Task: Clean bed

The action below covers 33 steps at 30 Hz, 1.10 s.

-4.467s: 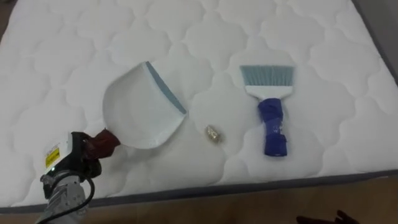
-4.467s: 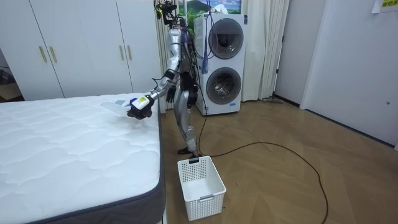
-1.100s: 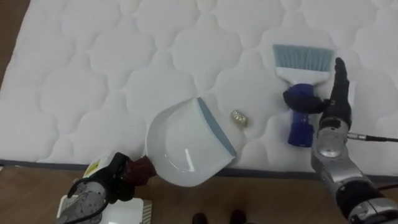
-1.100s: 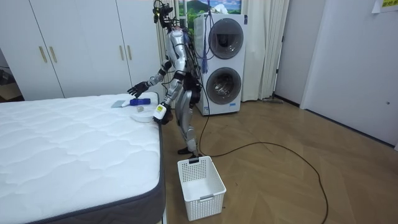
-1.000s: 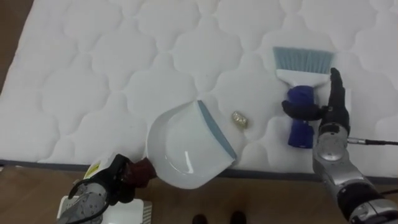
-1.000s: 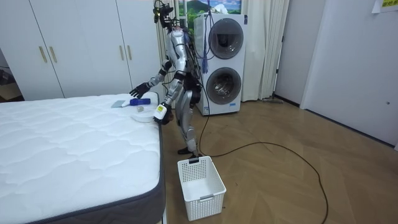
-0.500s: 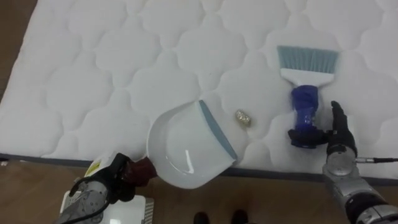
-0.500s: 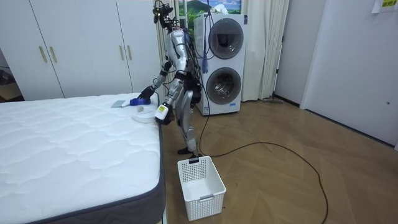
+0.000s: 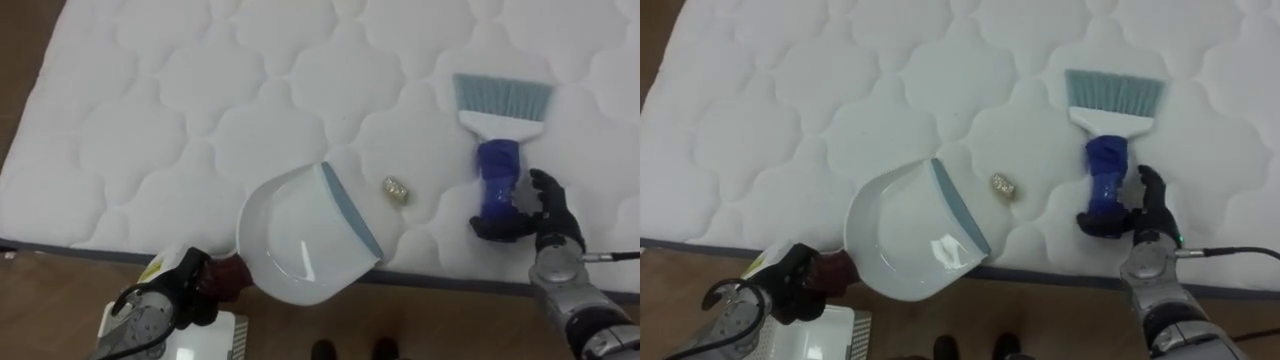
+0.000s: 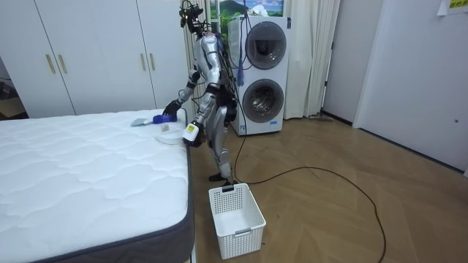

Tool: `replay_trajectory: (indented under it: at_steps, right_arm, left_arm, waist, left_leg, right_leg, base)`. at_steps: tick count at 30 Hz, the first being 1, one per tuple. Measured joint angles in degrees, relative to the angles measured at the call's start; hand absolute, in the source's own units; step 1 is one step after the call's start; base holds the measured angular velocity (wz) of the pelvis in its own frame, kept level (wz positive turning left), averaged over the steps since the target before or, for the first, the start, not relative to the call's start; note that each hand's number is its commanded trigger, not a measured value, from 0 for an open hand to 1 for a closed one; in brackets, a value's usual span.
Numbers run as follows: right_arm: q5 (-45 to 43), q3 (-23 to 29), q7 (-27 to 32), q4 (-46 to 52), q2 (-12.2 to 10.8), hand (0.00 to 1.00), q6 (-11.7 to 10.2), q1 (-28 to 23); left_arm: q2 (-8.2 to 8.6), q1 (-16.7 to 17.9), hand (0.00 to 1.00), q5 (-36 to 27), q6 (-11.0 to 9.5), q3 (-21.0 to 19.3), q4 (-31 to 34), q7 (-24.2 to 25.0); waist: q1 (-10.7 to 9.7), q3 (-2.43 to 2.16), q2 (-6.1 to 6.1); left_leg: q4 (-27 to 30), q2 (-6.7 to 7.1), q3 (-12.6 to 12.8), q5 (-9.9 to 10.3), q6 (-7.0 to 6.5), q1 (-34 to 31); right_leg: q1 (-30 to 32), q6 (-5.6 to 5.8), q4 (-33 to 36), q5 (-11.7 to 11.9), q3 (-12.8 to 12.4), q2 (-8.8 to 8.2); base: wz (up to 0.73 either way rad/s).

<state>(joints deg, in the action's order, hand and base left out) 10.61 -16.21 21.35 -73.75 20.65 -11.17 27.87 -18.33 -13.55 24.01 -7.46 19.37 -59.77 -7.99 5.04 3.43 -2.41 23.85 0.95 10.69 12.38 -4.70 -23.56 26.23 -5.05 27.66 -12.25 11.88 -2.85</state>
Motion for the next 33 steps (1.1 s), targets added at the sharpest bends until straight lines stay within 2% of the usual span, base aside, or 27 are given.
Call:
replay_trajectory:
  at_steps: [1, 2, 4, 5, 10, 18, 21, 25, 33]
  right_arm:
    - [-0.01, 0.01, 0.0, -0.04, 0.2, 0.76, 0.58, 0.19]
    - [-0.17, -0.01, 0.02, -0.04, 0.42, 0.8, 0.84, 0.27]
    - [-0.3, 0.03, 0.71, -0.04, 0.59, 0.96, 1.5, 0.33]
    - [-0.24, 0.05, 0.85, -0.04, 0.59, 1.0, 1.79, 0.33]
    - [-1.68, -0.06, -0.34, -1.72, -0.06, 1.0, 3.15, 0.14]
    - [-0.88, 0.07, -1.4, -2.37, -0.59, 1.0, 3.65, 0.15]
    - [-0.92, 0.13, -1.48, -2.77, -0.59, 1.0, 3.78, 0.13]
    - [-0.96, 0.1, -1.58, -3.07, -0.57, 1.0, 4.52, 0.09]
    - [-0.78, 0.67, -1.55, -3.17, -0.43, 1.0, 4.23, -1.02]
  left_arm:
    - [0.0, 0.05, 1.0, -0.45, 0.0, 0.0, 0.0, 0.01]
    - [0.0, 0.08, 1.0, -0.87, 0.02, 0.01, 0.0, 0.04]
    - [0.0, 0.08, 1.0, -0.9, 0.05, 0.05, 0.0, 0.08]
    - [0.0, 0.08, 1.0, -0.9, 0.05, 0.07, 0.0, 0.1]
    - [0.0, -0.2, 1.0, -0.95, 0.05, 0.1, 0.11, 0.19]
    - [-0.11, -0.64, 1.0, -1.97, 0.46, 1.25, 0.11, 0.21]
    - [-0.14, -0.61, 1.0, -2.0, 0.82, 1.36, 0.07, 0.32]
    - [-0.29, -0.58, 1.0, -2.0, 1.08, 1.35, 0.07, 0.82]
    - [-0.4, -0.37, 1.0, -1.97, 1.49, 1.36, -0.01, 0.87]
  waist:
    - [0.0, 0.02, 0.08]
    - [0.0, 0.03, 0.11]
    - [0.01, 0.07, 0.2]
    - [0.01, 0.07, 0.21]
    - [-0.26, 0.03, 0.3]
    - [-0.38, 0.02, 0.34]
    - [-0.76, 0.08, 0.53]
    - [-1.44, 0.07, 0.55]
    - [-1.75, -0.02, 0.62]
  left_leg:
    - [0.0, 0.0, -0.02, 0.0, 0.0, -0.01]
    - [0.01, -0.01, -0.03, 0.0, 0.0, -0.03]
    - [0.03, -0.05, -0.03, 0.0, 0.0, -0.13]
    - [0.04, -0.05, -0.03, 0.0, 0.0, -0.16]
    - [1.03, -0.15, -0.43, 0.01, 0.0, -1.06]
    - [2.46, 0.1, -1.1, 0.01, 0.0, -1.65]
    - [2.73, 0.65, -1.5, 0.0, -0.01, -1.87]
    - [3.43, 0.65, -1.66, -0.04, -0.08, -2.49]
    - [3.52, 0.68, -1.85, 0.07, -0.31, -2.28]
  right_leg:
    - [-0.02, -0.01, -0.01, 0.0, 0.05, 0.0]
    - [-0.01, -0.01, -0.01, -0.01, 0.07, 0.0]
    - [-0.01, -0.02, -0.1, -0.01, 0.23, 0.01]
    - [-0.01, -0.03, -0.12, -0.02, 0.26, 0.0]
    - [0.2, 0.0, -0.08, -0.07, 0.78, -0.06]
    - [0.53, 0.0, 0.76, -0.2, 0.95, -0.49]
    - [1.18, 0.03, 2.19, -0.66, 0.99, -1.16]
    - [1.2, 0.13, 2.1, -0.76, 1.07, -1.16]
    - [0.79, 0.38, 2.16, -0.62, 1.29, -1.23]
  base:
    - [0.0]
    - [0.0]
    - [0.0]
    - [0.03]
    - [0.06]
    - [0.01]
    - [0.05]
    - [0.03]
    - [0.0]
